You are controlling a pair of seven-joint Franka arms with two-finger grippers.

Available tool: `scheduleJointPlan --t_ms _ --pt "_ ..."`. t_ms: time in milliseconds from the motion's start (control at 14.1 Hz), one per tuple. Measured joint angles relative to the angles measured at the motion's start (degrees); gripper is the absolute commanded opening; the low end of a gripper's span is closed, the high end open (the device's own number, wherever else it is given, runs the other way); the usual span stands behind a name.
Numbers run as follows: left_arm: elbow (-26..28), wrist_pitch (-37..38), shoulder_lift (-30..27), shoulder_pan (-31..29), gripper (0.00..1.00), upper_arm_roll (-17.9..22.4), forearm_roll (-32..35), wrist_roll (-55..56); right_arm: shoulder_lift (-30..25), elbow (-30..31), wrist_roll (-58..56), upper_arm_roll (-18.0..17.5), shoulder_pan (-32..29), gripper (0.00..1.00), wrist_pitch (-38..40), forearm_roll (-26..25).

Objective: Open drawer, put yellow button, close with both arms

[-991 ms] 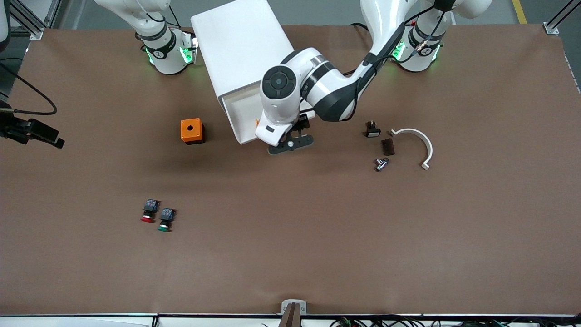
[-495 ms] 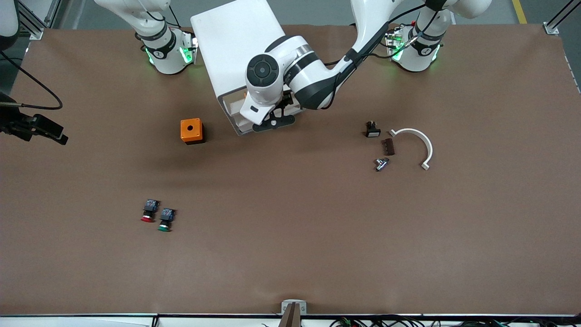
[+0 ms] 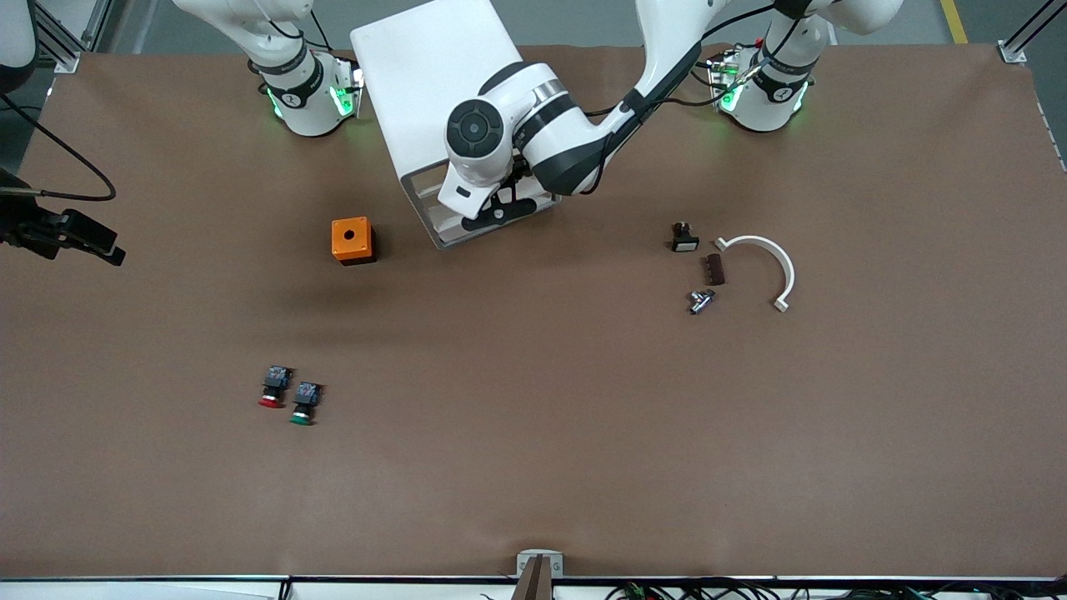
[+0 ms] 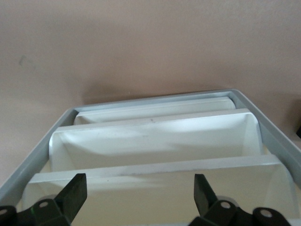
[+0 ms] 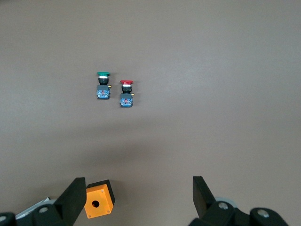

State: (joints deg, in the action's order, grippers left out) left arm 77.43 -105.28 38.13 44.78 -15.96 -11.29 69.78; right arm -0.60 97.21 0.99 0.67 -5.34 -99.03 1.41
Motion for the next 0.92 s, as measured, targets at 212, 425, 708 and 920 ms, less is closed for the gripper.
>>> scheduleJointPlan --t_ms 212,425,708,920 --pt "-0.05 -0.08 0.10 -1.04 1.00 0.38 -0.49 0.08 -0.03 -0.01 0.00 0.01 0.00 1.00 -0.03 -0.13" --pt "-0.52 -0.29 -0.49 -7.72 1.00 1.23 1.54 0.00 -0.23 -0.02 0.00 0.04 -0.01 1.00 0.06 -0.33" --pt "-1.09 -0.19 -3.90 -19.84 1.00 1.18 7.95 -1.12 -0.37 -0.02 0.00 0.04 -0.01 1.00 1.15 -0.37" --pt "-1.09 0.68 -7.31 -25.35 1.00 1.18 11.94 -1.12 -0.37 -0.02 0.00 0.03 -0.01 1.00 1.48 -0.38"
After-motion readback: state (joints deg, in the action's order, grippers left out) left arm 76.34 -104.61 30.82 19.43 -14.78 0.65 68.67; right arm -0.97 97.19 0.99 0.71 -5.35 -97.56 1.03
